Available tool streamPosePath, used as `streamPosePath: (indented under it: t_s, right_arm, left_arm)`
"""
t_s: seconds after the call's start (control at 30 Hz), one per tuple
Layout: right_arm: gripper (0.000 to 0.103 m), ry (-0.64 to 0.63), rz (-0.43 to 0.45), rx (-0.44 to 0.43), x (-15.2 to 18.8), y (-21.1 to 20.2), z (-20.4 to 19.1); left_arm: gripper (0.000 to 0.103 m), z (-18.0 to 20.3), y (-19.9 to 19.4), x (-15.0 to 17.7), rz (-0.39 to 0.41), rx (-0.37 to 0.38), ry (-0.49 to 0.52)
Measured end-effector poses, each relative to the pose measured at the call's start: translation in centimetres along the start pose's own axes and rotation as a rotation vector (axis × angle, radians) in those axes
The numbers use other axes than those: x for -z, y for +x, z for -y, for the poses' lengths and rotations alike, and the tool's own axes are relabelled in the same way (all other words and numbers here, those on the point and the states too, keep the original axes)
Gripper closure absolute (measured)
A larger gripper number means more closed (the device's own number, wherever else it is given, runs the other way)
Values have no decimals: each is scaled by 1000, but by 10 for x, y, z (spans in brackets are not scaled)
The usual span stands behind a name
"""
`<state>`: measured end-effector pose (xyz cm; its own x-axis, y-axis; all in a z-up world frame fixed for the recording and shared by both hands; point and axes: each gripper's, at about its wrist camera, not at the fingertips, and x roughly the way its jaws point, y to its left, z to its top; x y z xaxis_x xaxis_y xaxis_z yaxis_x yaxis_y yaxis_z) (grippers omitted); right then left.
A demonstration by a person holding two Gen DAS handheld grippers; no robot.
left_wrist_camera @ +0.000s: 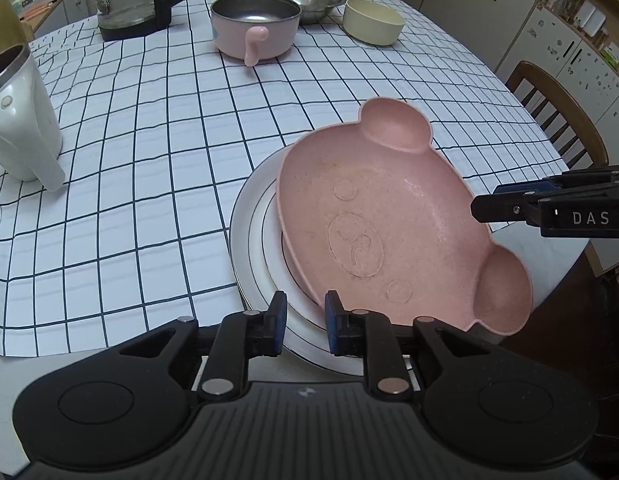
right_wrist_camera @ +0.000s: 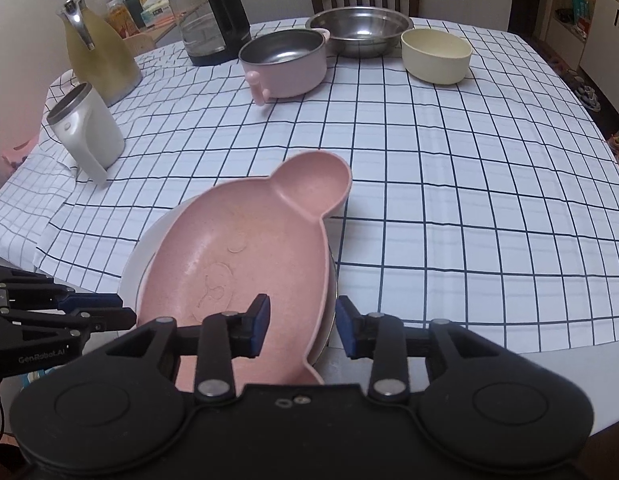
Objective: Organize plates and bowls
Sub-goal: 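Lift the pink plate with both grippers and lower it onto the stacked plates, then open both grippers and withdraw them from the pink plate, then reach both grippers to the large steel bowl rim and close them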
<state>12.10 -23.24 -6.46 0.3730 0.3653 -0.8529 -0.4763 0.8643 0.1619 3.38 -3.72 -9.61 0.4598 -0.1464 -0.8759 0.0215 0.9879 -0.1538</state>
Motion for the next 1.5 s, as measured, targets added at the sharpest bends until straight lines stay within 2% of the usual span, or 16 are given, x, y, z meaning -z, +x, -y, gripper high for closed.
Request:
streamPosePath:
  t_s: [0.1,0.17,0.2,0.33,0.4,0.47,0.5,0.7,0.9,0.97,1.2,1.3,1.5]
  right_arm:
    - [62,-5,18,-6,1,-6,-3]
    - [58,-10,33,-14,1,-11,-6]
    - [57,-15,42,-16,1,-14,-8]
    - [54,-33,79,-24,1,-24,-15]
    - [49,-35,101,-33,0,-31,-17]
    - [39,-37,134,-43,-2,-39,-20]
    - [39,-39,148,-45,-2,-42,-21]
    - [29,-48,210,-58,-8,-61,-24]
    - [12,-59,270,-55,-19,-77,-20]
    - [4,-60,295,-53,-24,-81,-16]
    - [0,-59,337,-41,-49,-84,13]
    - [0,-74,343,-35,-68,-83,29]
    - [0,-120,352,-27,-120,-71,64]
  left_arm:
    - [67,2,-9,-1,36,0,-1]
    - [42,2,-16,-2,69,0,-3]
    - [38,4,-21,-3,94,-4,-2]
    - [37,7,-34,-10,145,-8,0]
    - [37,10,-39,-15,174,-12,2]
    - [37,12,-45,-19,207,-16,10]
    - [37,14,-48,-21,223,-15,15]
    - [26,26,-63,-33,322,2,41]
    - [23,39,-70,-50,380,12,52]
    - [23,44,-70,-58,398,9,56]
    - [21,62,-60,-95,435,-4,33]
    - [16,73,-53,-118,450,-34,28]
    - [15,84,-31,-173,477,-88,-29]
